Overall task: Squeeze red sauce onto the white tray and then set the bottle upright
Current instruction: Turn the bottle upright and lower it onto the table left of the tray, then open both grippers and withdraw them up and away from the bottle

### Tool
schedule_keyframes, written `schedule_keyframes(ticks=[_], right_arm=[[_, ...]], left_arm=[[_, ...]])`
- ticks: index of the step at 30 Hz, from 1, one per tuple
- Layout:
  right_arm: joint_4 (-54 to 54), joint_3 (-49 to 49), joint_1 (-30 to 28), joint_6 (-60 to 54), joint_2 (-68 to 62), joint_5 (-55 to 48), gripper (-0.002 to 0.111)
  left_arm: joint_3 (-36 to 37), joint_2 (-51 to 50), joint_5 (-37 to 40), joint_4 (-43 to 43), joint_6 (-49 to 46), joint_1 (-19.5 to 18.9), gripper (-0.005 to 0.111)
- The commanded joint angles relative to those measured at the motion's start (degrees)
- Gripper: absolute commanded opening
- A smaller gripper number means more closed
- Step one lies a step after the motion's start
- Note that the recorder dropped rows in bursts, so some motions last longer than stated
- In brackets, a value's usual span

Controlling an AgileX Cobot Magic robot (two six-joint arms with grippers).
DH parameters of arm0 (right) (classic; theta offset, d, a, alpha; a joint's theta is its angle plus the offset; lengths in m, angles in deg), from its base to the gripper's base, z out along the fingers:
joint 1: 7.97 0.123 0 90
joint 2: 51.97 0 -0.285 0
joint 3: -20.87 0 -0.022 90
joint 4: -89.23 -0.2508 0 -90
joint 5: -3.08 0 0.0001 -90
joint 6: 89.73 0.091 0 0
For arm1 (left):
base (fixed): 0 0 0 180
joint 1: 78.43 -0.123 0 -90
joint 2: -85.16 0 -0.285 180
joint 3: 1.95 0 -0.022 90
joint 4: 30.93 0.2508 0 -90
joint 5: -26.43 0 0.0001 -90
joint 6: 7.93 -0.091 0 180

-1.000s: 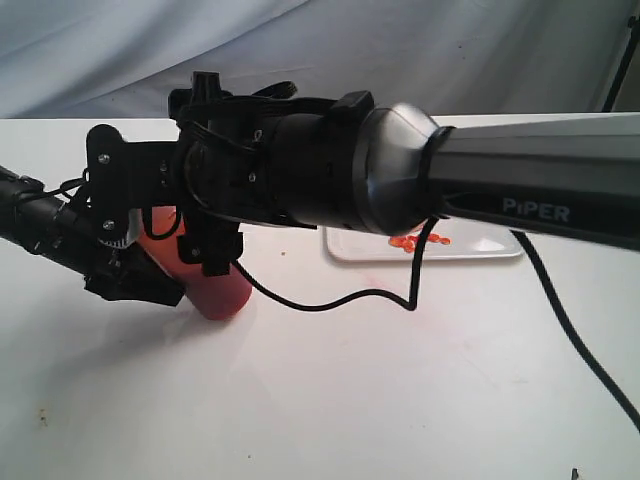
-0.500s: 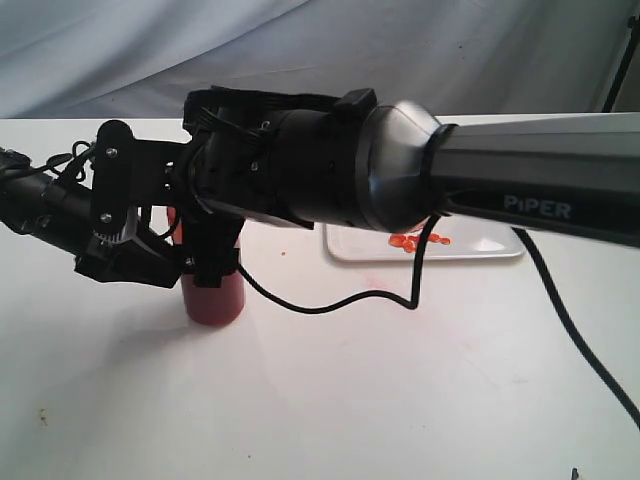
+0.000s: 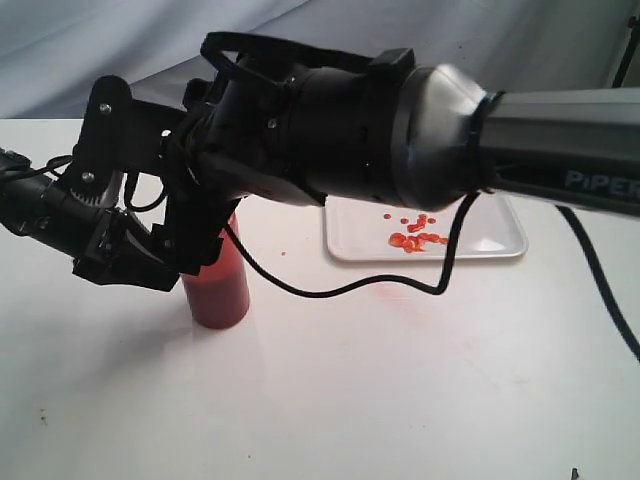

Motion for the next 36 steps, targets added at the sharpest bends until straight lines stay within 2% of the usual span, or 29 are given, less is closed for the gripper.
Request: schedule_keyframes(ticks=[1, 13, 16, 20, 22, 23, 25, 26, 30, 36], right_arm=[[-4.62, 0.34, -0.24, -0.44, 1.75, -0.36, 0.095], [-13.03, 0.34, -0.13, -1.23, 7.46, -0.38, 0.092], [-14.81, 0.34, -0.13, -1.23, 11.58, -1.27, 0.077], [-14.26, 0.34, -0.24, -1.23, 16.31, -2.68, 0.051], [-11.54, 0.34, -0.24, -1.23, 18.04, -5.01, 0.032], [-9.21, 0.34, -0.32, -1.23, 19.01, -7.25, 0.019], [-9.03, 0.23, -1.92, -1.00, 20.42, -8.79, 0.003], [-9.43, -0.43, -3.98, -0.31, 21.48, -8.00, 0.000], [-11.03, -5.65, -13.84, 2.23, 26.41, -3.10, 0.000], [-18.80, -15.05, -24.99, 2.90, 31.28, 7.87, 0.000]], left_arm=[[-0.19, 0.60, 0.58, 0.21, 0.42, 0.24, 0.055], [-0.19, 0.60, 0.58, 1.07, 0.72, 0.24, 0.055], [-0.19, 0.94, 0.58, 1.76, 1.97, 0.24, 0.055], [-0.19, 4.22, 0.58, 3.19, 3.48, 0.24, 0.055], [-0.19, 6.14, 0.58, 3.32, 4.16, 0.24, 0.055], [-0.19, 7.16, 0.58, 3.32, 5.05, 0.24, 0.055], [-0.19, 8.00, 0.58, 2.51, 5.05, 0.24, 0.055], [-0.19, 8.40, 0.58, 1.63, 5.05, 0.24, 0.055], [-0.19, 9.62, 0.58, -1.76, 5.05, 0.24, 0.055], [-0.19, 12.56, 0.58, -7.04, 5.05, 0.24, 0.055]])
